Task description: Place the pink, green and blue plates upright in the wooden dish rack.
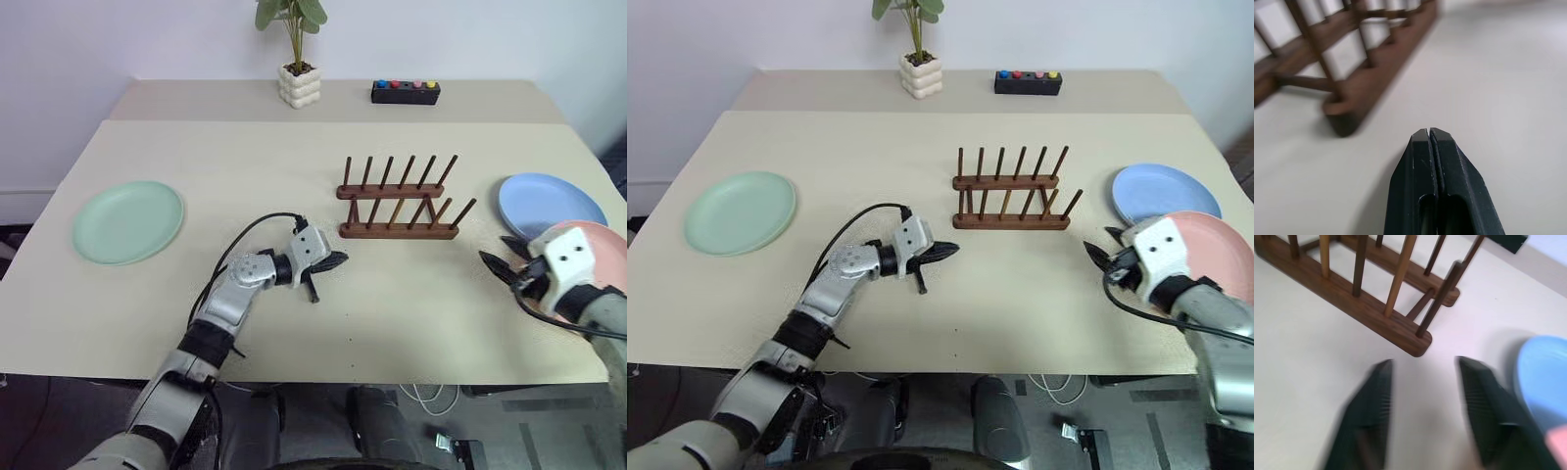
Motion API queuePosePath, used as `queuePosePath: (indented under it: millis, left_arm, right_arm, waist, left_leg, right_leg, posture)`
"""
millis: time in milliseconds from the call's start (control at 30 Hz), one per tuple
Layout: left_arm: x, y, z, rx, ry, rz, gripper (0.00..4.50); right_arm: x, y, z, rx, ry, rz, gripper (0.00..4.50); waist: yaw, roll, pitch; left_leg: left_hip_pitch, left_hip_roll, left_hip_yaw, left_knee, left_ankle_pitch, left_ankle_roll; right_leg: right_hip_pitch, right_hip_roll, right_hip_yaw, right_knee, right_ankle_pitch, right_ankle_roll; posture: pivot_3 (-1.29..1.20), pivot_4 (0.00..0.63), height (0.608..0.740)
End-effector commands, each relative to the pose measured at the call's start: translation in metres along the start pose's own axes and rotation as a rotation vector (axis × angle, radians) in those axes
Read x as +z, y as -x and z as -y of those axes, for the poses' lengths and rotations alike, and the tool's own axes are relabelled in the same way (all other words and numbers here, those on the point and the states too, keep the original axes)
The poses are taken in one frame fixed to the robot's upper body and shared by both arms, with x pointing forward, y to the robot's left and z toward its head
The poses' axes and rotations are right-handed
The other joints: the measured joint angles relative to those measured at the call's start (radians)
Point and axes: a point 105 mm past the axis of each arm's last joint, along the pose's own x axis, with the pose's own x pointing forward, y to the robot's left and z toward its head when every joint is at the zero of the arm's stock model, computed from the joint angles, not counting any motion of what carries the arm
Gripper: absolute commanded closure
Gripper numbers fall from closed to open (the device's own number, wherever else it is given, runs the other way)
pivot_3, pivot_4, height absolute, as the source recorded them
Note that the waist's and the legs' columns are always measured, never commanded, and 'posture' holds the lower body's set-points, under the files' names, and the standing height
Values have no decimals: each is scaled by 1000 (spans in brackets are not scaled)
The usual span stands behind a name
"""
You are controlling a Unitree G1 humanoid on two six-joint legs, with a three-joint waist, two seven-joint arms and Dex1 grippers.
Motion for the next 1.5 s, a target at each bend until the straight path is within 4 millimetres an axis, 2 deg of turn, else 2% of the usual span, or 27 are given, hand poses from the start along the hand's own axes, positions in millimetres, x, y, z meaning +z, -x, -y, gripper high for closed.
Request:
queuePosePath:
  millis: [33, 67, 100, 167, 300, 400, 567, 700, 800, 900, 1033, 1333, 1433, 1500]
  left_arm:
    - [20, 1, 16, -102, -6, 66, 4500]
    - [20, 1, 18, -110, -3, 65, 4500]
    - [20, 1, 19, -115, -1, 63, 4500]
    - [27, 2, 26, -179, 8, 97, 4500]
    - [37, 0, 42, -306, 11, 130, 4500]
    - [38, -5, 44, -330, 0, 126, 4500]
    - [38, -8, 46, -333, -8, 119, 4500]
    - [37, -9, 48, -319, 4, 123, 4500]
    - [37, -9, 46, -305, 3, 125, 4500]
    - [37, -8, 45, -298, 1, 125, 4500]
    - [37, -9, 44, -294, 4, 124, 4500]
    - [38, -11, 45, -297, 7, 132, 4500]
    - [38, -12, 45, -299, 10, 133, 4500]
    - [38, -12, 45, -298, 10, 132, 4500]
  right_arm:
    - [10, 22, 21, -122, 3, -44, 709]
    - [9, 25, 22, -137, -7, -63, 232]
    - [8, 26, 22, -145, -15, -73, 43]
    - [5, 31, 14, -143, -71, -108, 43]
    - [-15, 36, 9, -182, -89, -247, 43]
    - [-33, 36, 10, -216, -87, -338, 43]
    - [-46, 34, 12, -259, -90, -379, 43]
    - [-64, 33, 13, -269, -42, -436, 43]
    - [-69, 32, 17, -288, -36, -440, 866]
    - [-69, 31, 15, -274, -32, -435, 2313]
    - [-68, 30, 16, -272, -19, -430, 4473]
    - [-50, 35, 26, -303, 135, -415, 4473]
    - [-26, 33, 33, -315, 232, -342, 4473]
    - [4, 28, 40, -333, 346, -233, 4473]
  waist:
    - [4, 0, 0]
    - [5, -1, 0]
    - [4, 0, 0]
    - [4, 0, 0]
    - [4, 0, 0]
    - [4, 0, 0]
    - [3, 0, 0]
    - [3, 0, 0]
    - [3, 0, 0]
    - [3, 0, 0]
    - [3, 0, 0]
    - [3, -1, 0]
    - [2, -1, 0]
    - [0, 0, 0]
  left_leg:
    - [0, 0, 0, 1, 0, 0]
    - [-1, 0, 0, 1, 0, 0]
    - [-1, 0, 0, 2, 0, 0]
    - [0, 0, 0, 2, 0, 0]
    - [-2, 0, 0, 1, 0, 0]
    - [-2, 0, 0, 2, 0, 0]
    - [-3, 0, 1, 2, 0, 0]
    - [-3, 0, 0, 2, 0, 0]
    - [-4, 0, 1, 2, 0, 0]
    - [-4, 0, 1, 2, 0, 0]
    - [-4, 0, 0, 2, 0, 0]
    - [-4, 0, 0, 2, 0, 0]
    - [-4, 0, 0, 2, 0, 0]
    - [-4, 0, 1, 2, 0, 0]
  right_leg:
    - [0, 0, 0, 0, 0, -1]
    - [1, 0, 0, 0, 0, -1]
    - [1, 0, 0, -1, 0, -1]
    - [1, 0, 0, -1, 0, -2]
    - [-1, 0, 0, -1, 0, -2]
    - [-1, -1, 0, -2, 0, -2]
    - [-1, -1, 0, -2, 0, -2]
    - [-2, 0, 0, -2, 0, -2]
    - [-2, -1, 0, -2, 0, -2]
    - [-2, 0, 0, -2, 0, -2]
    - [-2, 0, 0, -2, 0, -2]
    - [-2, 0, 0, -2, 0, -2]
    - [-2, 0, 0, -2, 0, -2]
    - [-3, 0, 0, -2, 0, -2]
  posture:
    - [0, 150, 730]
    - [0, 150, 730]
    - [0, 150, 730]
    - [0, 150, 730]
    - [0, 150, 730]
    - [0, 150, 730]
    - [0, 150, 730]
    - [0, 150, 730]
    - [0, 150, 730]
    - [0, 150, 730]
    - [0, 150, 730]
    - [0, 150, 730]
    - [0, 150, 730]
    - [0, 150, 730]
